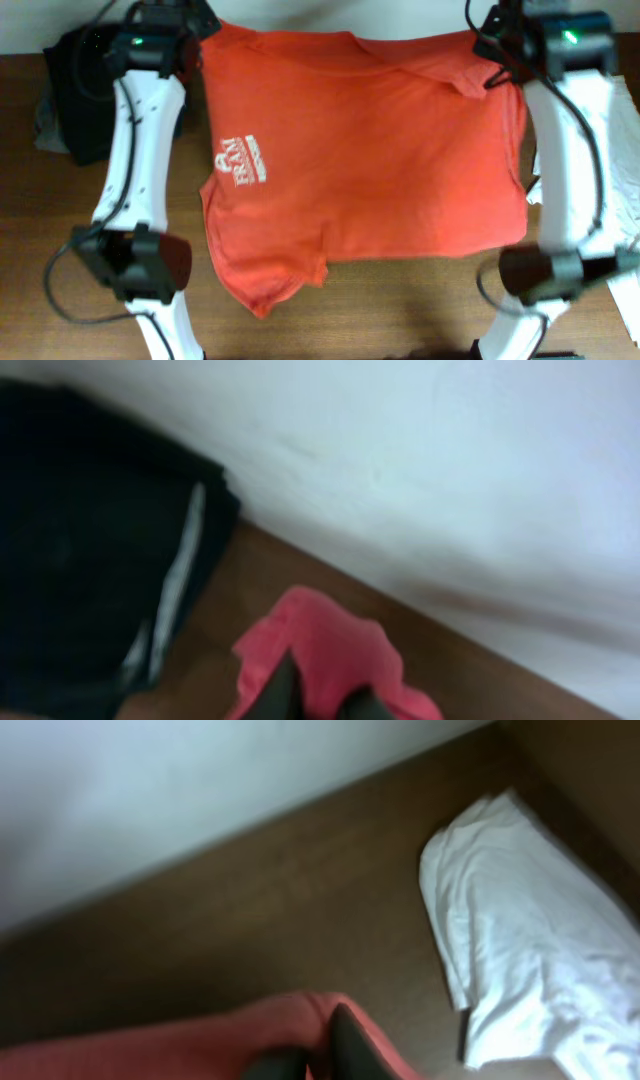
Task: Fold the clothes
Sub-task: 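Lift the shirt by its top corners with both grippers and lay it flat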
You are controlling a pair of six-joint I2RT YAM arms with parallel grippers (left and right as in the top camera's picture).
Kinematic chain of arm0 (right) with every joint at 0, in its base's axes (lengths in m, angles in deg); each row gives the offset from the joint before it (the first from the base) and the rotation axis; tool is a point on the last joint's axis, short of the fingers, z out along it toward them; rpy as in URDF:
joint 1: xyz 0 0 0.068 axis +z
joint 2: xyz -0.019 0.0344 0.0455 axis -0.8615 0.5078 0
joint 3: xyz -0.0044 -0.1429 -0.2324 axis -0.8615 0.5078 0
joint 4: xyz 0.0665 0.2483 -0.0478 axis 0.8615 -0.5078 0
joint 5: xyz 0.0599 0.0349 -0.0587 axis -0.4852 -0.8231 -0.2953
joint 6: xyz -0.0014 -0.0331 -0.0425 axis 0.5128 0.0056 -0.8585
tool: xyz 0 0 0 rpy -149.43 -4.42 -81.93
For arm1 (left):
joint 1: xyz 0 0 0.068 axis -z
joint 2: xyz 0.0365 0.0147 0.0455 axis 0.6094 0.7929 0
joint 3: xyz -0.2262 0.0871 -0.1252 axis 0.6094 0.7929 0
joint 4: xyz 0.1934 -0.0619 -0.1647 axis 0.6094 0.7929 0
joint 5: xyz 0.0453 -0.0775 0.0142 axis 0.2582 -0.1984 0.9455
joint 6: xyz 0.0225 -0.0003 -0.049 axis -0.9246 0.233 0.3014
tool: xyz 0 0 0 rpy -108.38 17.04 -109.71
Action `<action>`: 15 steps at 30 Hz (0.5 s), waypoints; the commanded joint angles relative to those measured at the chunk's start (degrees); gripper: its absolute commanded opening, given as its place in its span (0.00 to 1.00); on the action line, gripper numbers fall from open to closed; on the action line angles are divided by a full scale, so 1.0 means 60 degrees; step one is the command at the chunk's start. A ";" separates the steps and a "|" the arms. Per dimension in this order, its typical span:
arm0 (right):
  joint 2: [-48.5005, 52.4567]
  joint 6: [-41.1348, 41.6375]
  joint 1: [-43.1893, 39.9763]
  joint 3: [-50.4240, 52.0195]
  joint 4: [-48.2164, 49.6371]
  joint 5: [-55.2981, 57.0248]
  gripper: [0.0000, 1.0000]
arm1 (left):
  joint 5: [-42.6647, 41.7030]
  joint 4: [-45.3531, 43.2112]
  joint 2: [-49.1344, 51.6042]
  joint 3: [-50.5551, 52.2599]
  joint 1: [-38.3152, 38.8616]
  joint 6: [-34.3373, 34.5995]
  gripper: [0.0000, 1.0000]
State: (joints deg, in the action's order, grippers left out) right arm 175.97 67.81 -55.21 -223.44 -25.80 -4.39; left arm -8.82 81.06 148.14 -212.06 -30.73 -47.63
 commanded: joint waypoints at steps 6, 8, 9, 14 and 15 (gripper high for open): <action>0.1264 -0.0437 -0.1483 -0.0328 -0.1705 -0.1479 0.98 | -0.2135 -0.0233 0.0925 -0.0168 0.0073 -0.1490 0.99; 0.1005 -0.0463 -0.1599 -0.0532 -0.2743 -0.1614 0.98 | -0.2448 0.0820 0.0095 -0.0168 0.0066 -0.1515 0.99; 0.0845 -0.0463 -0.1599 -0.0532 -0.2932 -0.1614 0.98 | -0.2419 0.1286 -0.0233 -0.0168 0.0066 -0.1523 0.99; -0.0732 -0.0572 -0.1581 -0.0510 -0.3898 -0.2554 0.98 | -0.0867 0.4692 -0.3082 -0.0168 0.0044 -0.1548 0.99; -0.1177 -0.0936 -0.1581 -0.0433 -0.3898 -0.3060 0.98 | -0.0692 0.5399 -0.3548 -0.0168 0.0044 -0.1541 0.99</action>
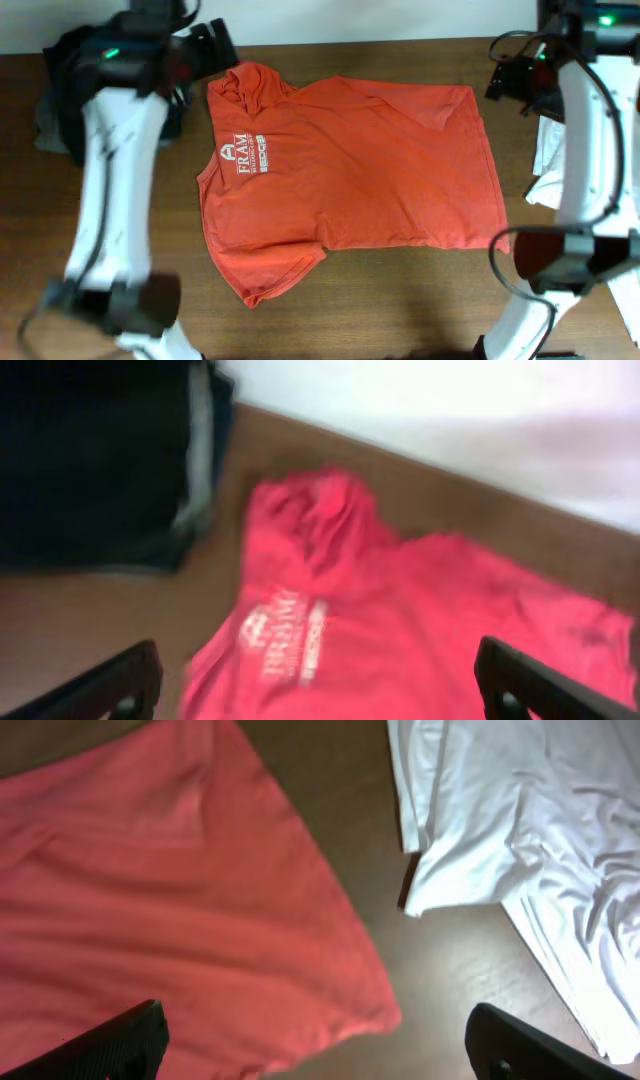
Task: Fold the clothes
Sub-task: 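Lift the shirt by its top corners with both grippers and lay it flat, then grasp the shirt's bottom-left and bottom-right corners with both grippers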
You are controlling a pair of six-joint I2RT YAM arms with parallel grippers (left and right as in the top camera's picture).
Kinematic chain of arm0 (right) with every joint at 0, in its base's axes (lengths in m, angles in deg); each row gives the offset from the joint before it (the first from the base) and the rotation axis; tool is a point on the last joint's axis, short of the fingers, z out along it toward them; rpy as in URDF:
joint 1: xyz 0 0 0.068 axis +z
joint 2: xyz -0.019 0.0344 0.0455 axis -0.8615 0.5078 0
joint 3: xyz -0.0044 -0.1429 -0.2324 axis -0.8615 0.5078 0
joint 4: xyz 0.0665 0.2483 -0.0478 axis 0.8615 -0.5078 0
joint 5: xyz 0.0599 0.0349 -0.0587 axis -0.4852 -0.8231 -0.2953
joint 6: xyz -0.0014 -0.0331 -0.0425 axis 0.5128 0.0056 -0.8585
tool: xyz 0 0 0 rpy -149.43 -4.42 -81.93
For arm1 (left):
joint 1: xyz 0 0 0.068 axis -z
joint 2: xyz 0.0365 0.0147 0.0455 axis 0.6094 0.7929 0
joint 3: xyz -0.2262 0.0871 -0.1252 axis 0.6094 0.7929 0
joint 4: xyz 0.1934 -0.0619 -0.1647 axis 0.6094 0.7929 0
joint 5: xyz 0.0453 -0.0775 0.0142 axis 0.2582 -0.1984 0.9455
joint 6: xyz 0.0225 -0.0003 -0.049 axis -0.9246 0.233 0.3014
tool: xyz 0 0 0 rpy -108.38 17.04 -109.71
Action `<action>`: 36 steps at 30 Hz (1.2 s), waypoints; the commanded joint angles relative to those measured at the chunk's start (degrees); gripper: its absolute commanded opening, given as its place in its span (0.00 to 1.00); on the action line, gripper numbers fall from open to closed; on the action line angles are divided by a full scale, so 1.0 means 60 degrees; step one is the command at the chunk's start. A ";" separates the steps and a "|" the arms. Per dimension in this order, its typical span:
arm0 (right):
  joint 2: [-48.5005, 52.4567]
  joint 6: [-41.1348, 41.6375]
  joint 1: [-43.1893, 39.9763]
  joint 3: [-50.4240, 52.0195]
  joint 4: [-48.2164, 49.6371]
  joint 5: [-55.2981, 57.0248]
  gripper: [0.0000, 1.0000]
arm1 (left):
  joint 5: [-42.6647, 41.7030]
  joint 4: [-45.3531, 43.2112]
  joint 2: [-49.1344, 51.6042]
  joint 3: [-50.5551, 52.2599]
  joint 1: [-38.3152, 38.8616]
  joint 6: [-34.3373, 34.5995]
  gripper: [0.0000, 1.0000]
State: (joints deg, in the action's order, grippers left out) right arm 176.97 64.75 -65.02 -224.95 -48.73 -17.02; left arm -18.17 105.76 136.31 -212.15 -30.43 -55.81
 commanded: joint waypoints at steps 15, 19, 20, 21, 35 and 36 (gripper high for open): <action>-0.5191 -0.0492 0.0051 0.7034 0.1158 -0.1971 0.98 | -0.1475 0.2222 -0.5989 0.8306 0.0004 0.1446 0.99; -0.5191 -0.0488 0.0044 0.8987 0.2798 -0.2018 0.98 | -0.2823 -0.0051 -0.6961 1.2528 0.0197 0.2029 0.99; -0.5191 -0.0488 0.0044 0.9231 0.2962 -0.2051 0.98 | -0.2830 -0.0419 -0.6914 1.3216 0.0379 0.2218 0.99; -0.5162 -0.0492 0.0044 0.9490 0.3140 -0.2080 0.98 | -0.2820 -0.1111 -0.6798 1.4156 0.0758 0.2659 0.99; -0.5155 -0.0710 0.0044 0.9519 0.3009 -0.2182 0.98 | -0.2251 -0.4029 -0.3293 1.5420 0.1282 0.3927 0.90; -0.5155 -0.0710 0.0044 0.9519 0.2980 -0.2178 0.98 | -0.2251 -0.4033 -0.3242 1.5420 0.1282 0.3927 0.76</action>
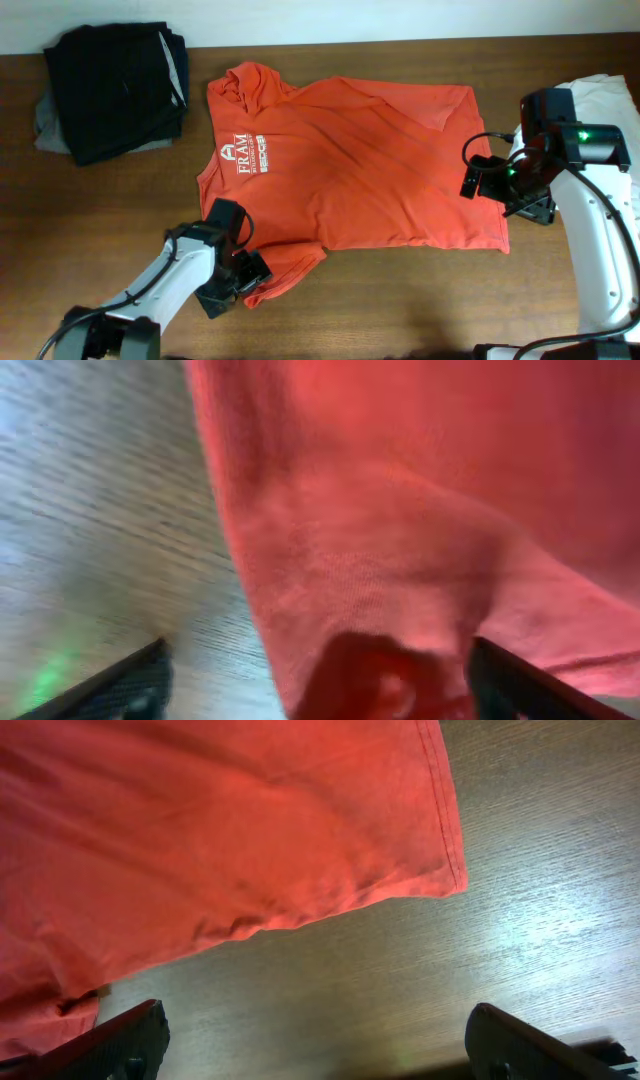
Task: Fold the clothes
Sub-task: 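Grasp the shirt's bottom-left and bottom-right corners with both grippers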
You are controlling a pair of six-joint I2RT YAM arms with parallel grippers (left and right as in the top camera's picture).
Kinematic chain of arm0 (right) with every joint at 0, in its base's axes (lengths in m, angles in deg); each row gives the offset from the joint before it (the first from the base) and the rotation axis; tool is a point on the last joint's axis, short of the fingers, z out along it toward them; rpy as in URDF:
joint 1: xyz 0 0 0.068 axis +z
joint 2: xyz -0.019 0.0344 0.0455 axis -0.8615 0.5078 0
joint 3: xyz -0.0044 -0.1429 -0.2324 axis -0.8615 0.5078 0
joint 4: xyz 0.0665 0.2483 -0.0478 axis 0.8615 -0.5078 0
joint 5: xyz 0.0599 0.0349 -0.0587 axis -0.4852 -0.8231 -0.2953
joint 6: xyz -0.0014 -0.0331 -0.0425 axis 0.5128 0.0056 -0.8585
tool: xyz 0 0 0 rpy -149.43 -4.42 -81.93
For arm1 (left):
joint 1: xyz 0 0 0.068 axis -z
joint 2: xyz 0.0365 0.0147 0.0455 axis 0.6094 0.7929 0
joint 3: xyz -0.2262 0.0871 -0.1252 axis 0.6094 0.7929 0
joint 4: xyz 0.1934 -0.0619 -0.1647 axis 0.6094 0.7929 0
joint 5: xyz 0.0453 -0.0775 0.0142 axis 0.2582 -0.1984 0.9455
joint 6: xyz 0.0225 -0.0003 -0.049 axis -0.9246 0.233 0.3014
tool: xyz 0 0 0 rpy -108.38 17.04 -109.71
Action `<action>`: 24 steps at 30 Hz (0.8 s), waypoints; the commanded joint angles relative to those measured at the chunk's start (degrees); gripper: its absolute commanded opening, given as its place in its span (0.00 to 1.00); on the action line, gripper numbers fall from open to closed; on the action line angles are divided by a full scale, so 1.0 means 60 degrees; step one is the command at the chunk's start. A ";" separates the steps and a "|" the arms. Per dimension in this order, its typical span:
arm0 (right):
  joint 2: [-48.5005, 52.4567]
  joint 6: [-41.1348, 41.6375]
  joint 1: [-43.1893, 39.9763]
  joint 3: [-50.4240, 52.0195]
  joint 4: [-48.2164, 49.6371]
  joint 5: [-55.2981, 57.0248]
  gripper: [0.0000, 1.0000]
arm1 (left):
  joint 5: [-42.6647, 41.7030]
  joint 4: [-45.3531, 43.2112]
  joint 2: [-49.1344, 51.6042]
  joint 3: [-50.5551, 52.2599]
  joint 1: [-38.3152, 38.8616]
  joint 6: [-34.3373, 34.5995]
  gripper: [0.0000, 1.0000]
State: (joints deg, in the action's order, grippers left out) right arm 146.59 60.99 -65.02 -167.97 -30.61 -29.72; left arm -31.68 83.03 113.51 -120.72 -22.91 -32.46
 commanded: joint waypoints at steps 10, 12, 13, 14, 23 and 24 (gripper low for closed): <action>-0.0091 0.0168 0.0040 0.1155 0.0339 -0.0029 0.98 | 0.0929 0.2688 -0.0987 -0.1020 -0.1563 -0.0506 0.01; -0.0091 0.0973 0.0015 0.1883 0.0827 -0.0011 0.98 | 0.1158 0.3045 -0.1920 -0.1144 -0.2102 -0.0594 0.01; -0.0091 0.1486 -0.0066 0.2273 0.1209 0.0007 0.98 | 0.1242 0.3133 -0.2280 -0.1144 -0.2211 -0.0736 0.01; -0.0091 0.1840 -0.0200 0.2590 0.1534 0.0015 0.98 | 0.1315 0.3242 -0.2557 -0.1144 -0.2226 -0.0754 0.01; 0.0914 0.2011 -0.2328 0.3166 0.2477 -0.0036 0.98 | 0.1781 0.3508 -0.3100 -0.1140 -0.2218 -0.0747 0.01; 0.1195 0.2051 -0.2251 0.3169 0.2645 -0.0033 0.98 | 0.1785 0.3486 -0.3100 -0.1140 -0.2218 -0.0747 0.01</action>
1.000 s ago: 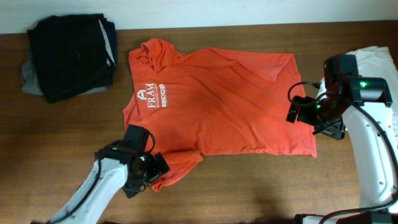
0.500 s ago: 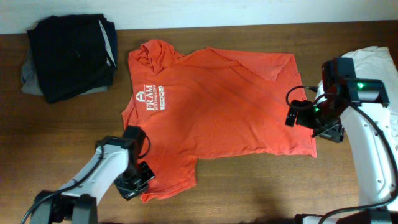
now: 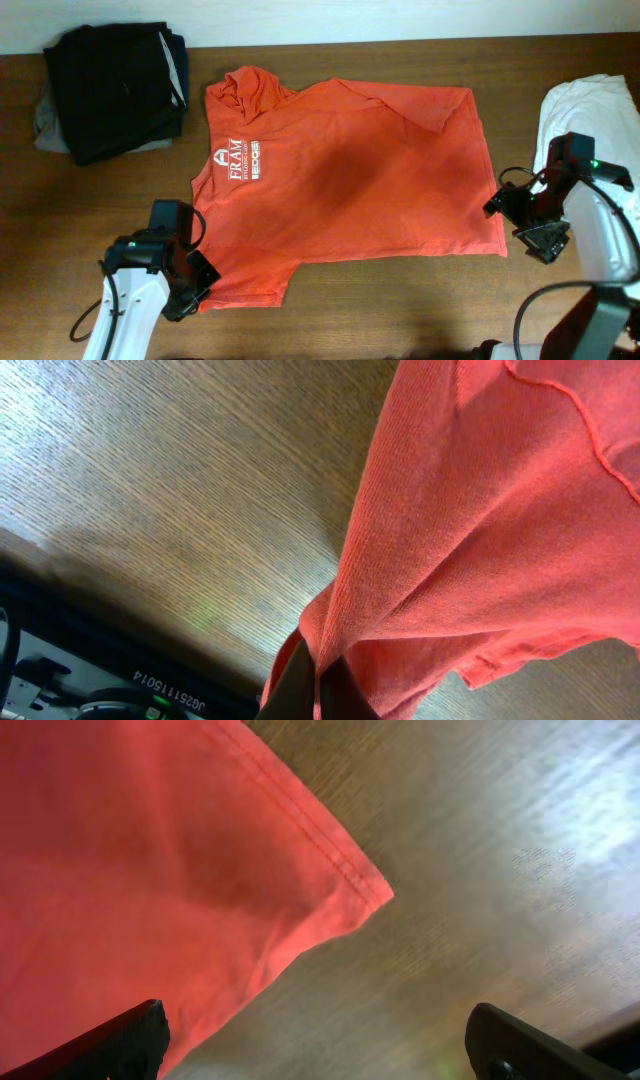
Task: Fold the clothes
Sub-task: 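Grasp the shirt's bottom-left and bottom-right corners with both grippers, then fold the bottom hem upward toward the collar with both grippers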
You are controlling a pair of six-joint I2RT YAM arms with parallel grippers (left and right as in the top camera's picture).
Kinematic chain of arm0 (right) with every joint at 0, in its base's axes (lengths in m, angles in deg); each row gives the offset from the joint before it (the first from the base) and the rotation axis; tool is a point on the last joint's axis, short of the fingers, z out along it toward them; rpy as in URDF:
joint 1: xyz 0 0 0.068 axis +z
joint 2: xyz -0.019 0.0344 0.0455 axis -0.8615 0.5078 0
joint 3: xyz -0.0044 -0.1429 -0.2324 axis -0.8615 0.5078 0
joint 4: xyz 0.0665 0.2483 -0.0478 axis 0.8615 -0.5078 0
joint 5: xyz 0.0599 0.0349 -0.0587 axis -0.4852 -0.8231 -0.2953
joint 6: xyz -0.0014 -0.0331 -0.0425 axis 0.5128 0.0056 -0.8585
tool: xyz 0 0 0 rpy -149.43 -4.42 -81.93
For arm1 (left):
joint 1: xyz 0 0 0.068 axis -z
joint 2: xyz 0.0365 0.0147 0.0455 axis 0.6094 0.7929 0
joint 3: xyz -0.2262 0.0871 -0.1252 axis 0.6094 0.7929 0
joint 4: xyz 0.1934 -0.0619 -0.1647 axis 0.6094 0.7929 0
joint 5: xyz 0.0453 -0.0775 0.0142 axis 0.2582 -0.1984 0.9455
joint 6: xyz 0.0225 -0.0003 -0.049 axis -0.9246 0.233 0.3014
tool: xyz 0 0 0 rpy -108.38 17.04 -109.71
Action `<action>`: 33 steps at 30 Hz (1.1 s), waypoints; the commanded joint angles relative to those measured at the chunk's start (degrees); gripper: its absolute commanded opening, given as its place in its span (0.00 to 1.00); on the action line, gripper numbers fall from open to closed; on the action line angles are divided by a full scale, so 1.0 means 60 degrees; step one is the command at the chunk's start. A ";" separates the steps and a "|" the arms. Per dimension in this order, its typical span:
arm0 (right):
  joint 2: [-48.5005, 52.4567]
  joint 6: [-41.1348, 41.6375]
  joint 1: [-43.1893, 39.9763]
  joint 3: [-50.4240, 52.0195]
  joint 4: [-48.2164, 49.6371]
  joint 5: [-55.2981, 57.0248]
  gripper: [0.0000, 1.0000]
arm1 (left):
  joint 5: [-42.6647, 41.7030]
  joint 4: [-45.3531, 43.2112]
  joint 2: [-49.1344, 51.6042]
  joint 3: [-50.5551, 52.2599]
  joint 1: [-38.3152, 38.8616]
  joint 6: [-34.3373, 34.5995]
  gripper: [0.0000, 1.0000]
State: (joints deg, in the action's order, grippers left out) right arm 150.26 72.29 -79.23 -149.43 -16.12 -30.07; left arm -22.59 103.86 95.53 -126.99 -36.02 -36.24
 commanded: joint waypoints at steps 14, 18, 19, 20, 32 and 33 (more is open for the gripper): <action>0.1690 0.1402 -0.0951 0.0408 0.0816 0.1115 0.95 | 0.0273 -0.0004 -0.0102 -0.0095 -0.0033 -0.0120 0.01; 0.1690 0.1373 -0.0627 0.1534 0.1851 0.1002 0.93 | 0.0051 0.0025 -0.0102 -0.0095 -0.0033 -0.0120 0.01; 0.1690 0.1417 -0.0634 0.1767 0.2106 0.0998 0.93 | -0.0055 0.0051 -0.0102 -0.0095 -0.0033 -0.0120 0.01; 0.1690 0.1410 -0.0663 0.1912 0.2299 0.0969 0.90 | -0.0051 0.0131 -0.0102 -0.0095 -0.0033 -0.0120 0.01; 0.1694 0.1410 -0.0637 0.2473 0.3184 0.0208 0.52 | 0.0131 0.0229 -0.0102 -0.0095 -0.0033 -0.0124 0.01; 0.1690 0.1410 -0.0641 0.2473 0.3173 0.0208 0.40 | 0.0131 0.0233 -0.0102 -0.0095 -0.0033 -0.0124 0.01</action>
State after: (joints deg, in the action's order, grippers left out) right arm 158.79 80.11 -83.38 -137.37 2.98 -29.48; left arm -22.83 104.93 95.53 -126.99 -36.02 -36.24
